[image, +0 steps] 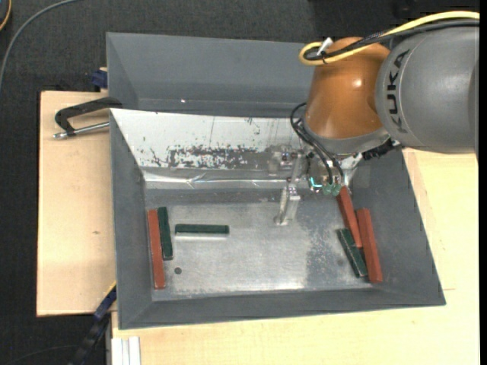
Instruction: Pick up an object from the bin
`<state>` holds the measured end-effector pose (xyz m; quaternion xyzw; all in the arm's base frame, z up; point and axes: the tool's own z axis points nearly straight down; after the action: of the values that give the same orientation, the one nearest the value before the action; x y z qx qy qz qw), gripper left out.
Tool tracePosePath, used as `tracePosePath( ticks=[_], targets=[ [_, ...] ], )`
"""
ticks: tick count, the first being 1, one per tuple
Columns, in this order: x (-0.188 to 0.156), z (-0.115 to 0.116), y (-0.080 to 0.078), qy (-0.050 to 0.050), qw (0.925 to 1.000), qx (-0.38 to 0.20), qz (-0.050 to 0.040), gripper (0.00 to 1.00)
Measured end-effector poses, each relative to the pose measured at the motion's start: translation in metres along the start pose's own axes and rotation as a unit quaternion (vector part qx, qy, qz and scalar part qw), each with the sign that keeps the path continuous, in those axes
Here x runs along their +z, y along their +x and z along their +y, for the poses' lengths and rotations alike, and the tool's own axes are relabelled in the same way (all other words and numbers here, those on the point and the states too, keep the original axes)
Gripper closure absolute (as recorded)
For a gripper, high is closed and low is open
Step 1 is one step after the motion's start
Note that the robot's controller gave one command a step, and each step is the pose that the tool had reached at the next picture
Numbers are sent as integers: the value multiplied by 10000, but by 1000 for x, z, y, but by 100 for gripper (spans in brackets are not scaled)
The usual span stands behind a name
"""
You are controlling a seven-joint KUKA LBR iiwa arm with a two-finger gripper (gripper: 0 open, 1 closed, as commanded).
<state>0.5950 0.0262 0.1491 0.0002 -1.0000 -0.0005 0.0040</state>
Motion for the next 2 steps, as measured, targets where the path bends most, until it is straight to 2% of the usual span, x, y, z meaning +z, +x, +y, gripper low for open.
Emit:
tracePosePath(
  ticks=[1,2],
  targets=[
    [31,67,16,-7,9961,-882,-23,0],
    [80,145,36,-16,9946,-1039,-9,0]
  ],
)
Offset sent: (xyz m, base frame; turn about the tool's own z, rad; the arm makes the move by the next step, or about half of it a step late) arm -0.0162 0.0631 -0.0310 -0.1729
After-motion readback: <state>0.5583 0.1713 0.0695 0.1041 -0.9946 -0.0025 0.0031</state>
